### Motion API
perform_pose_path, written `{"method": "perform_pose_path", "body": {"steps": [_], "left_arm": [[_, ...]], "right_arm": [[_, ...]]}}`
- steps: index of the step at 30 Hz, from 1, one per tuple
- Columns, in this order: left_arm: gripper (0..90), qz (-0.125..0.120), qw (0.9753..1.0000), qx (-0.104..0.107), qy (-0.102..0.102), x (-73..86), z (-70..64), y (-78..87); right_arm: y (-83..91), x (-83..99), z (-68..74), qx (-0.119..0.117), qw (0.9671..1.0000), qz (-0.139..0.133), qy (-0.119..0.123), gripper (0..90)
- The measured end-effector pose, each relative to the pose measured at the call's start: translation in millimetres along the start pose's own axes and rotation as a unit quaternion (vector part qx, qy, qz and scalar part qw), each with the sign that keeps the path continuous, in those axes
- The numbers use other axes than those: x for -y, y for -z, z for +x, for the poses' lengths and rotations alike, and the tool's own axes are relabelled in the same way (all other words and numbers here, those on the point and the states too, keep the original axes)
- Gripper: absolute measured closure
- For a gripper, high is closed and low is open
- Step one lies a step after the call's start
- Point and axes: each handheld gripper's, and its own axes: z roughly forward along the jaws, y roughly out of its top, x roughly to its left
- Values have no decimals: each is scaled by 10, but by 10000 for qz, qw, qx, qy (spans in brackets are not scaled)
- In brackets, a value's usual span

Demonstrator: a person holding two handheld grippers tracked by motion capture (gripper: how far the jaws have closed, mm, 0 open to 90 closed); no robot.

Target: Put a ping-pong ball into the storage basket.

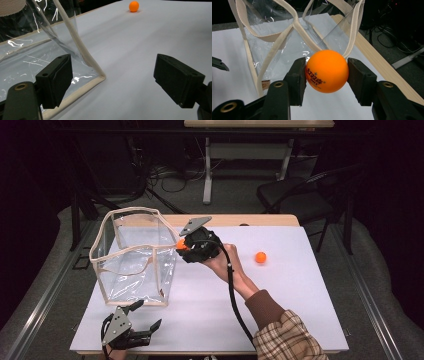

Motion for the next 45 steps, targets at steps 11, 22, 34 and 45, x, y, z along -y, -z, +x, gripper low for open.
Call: {"method": "perform_pose_path", "body": {"steps": [11, 22, 34, 45], "left_arm": [[158, -6, 10000, -1, 1, 0, 0, 2], [158, 1, 10000, 12, -14, 0, 0, -2], [158, -6, 10000, 38, 6, 3, 0, -3], [158, -17, 10000, 43, 14, 4, 1, -5]], "right_arm": [[-18, -72, 29, -21, 10000, -15, 33, 507], [-25, -173, 41, -29, 9999, -55, 87, 507], [-78, -314, 92, -60, 9999, -95, 93, 507], [-105, -389, 65, -35, 9999, -86, 97, 507]]}}
